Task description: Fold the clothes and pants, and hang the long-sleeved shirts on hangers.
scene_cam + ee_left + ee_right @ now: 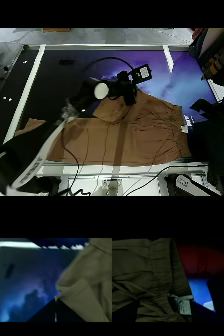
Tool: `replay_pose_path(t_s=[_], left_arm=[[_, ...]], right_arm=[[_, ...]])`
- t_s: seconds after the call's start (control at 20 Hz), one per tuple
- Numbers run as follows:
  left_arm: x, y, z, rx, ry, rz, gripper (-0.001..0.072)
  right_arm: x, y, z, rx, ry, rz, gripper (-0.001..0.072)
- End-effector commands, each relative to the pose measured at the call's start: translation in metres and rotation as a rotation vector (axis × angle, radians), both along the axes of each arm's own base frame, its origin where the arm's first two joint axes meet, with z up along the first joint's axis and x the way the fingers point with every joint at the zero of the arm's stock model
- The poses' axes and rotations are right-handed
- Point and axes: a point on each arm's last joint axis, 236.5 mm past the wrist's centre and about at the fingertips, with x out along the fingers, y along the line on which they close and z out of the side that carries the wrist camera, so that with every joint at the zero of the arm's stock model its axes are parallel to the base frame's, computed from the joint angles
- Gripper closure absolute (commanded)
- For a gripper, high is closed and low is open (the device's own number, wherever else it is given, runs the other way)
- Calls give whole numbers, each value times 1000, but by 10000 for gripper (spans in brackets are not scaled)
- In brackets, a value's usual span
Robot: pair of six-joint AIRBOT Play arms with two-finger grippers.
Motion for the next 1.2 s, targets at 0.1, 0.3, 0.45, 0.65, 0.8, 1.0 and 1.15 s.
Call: replay_pose_path(t_s=[0.1,0.3,0.45,0.65,0.8,1.0,1.15], left_arm=[[74,-8,-4,-213,-203,192,433],[68,1,-51,-177,57,210,65],[68,53,-102,-155,453,359,67],[59,163,-160,-42,871,599,115],[42,232,-186,39,1061,706,165],[13,282,-219,67,1260,818,161],[0,278,-230,3,1370,813,140]], right_arm=[[3,-3,1,-11,-15,-7,18],[4,-4,2,-14,-17,-8,18],[3,-5,1,-22,-12,-7,18],[3,-7,1,-27,-12,-8,18],[3,-7,1,-27,-12,-8,18],[3,-6,1,-27,-12,-8,18],[3,-6,1,-27,-13,-7,18]])
